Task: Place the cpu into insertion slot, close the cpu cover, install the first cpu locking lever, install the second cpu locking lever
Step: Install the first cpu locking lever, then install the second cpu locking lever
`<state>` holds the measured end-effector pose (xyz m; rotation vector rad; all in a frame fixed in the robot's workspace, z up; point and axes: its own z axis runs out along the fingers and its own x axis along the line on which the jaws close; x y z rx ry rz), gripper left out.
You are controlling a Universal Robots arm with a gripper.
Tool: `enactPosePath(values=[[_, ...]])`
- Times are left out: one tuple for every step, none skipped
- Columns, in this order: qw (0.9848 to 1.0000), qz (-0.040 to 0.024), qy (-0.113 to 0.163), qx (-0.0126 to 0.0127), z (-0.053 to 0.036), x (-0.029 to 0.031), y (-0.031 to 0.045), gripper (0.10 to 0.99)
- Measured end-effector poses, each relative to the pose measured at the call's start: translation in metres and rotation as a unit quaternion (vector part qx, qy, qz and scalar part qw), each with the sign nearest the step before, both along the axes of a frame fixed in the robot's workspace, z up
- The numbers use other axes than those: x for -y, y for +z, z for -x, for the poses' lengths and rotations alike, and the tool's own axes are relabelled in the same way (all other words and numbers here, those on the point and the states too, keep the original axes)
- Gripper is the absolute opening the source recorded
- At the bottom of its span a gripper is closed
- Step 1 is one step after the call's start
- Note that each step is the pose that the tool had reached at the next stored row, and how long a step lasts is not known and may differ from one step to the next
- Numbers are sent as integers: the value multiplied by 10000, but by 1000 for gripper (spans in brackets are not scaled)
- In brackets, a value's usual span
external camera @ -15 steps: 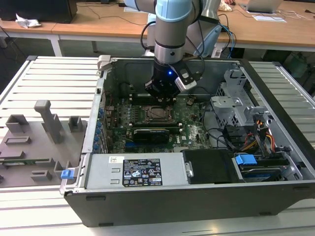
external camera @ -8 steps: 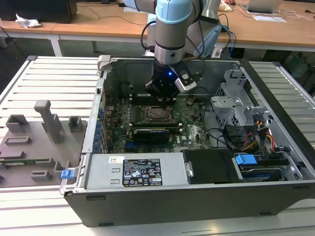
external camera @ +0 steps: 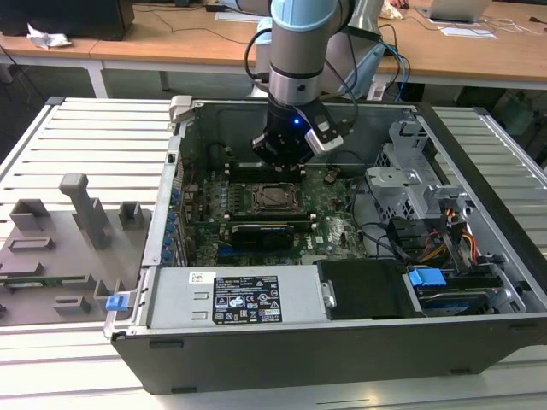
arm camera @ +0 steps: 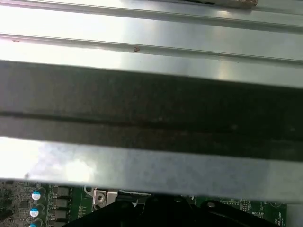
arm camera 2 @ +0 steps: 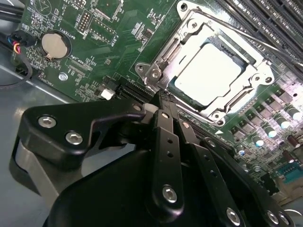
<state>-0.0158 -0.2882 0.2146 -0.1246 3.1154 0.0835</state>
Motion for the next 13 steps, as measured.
enactPosePath(values=[[10000,0,0,0,0,5,0,106],[10000,0,0,0,0,9,0,106],[10000,-1,0,0,0,12,-1,106],[10000,-1,0,1,0,14,-1,106],[10000,0,0,0,0,18,0,106],[10000,0,0,0,0,20,0,106],[10000,0,0,0,0,22,0,106],[10000,0,1,0,0,30,0,106],[10000,0,1,0,0,37,0,106],[10000,0,1,0,0,41,0,106],[10000,0,0,0,0,45,0,106],[10000,0,0,0,0,51,0,106],[10000,-1,1,0,0,55,0,106]])
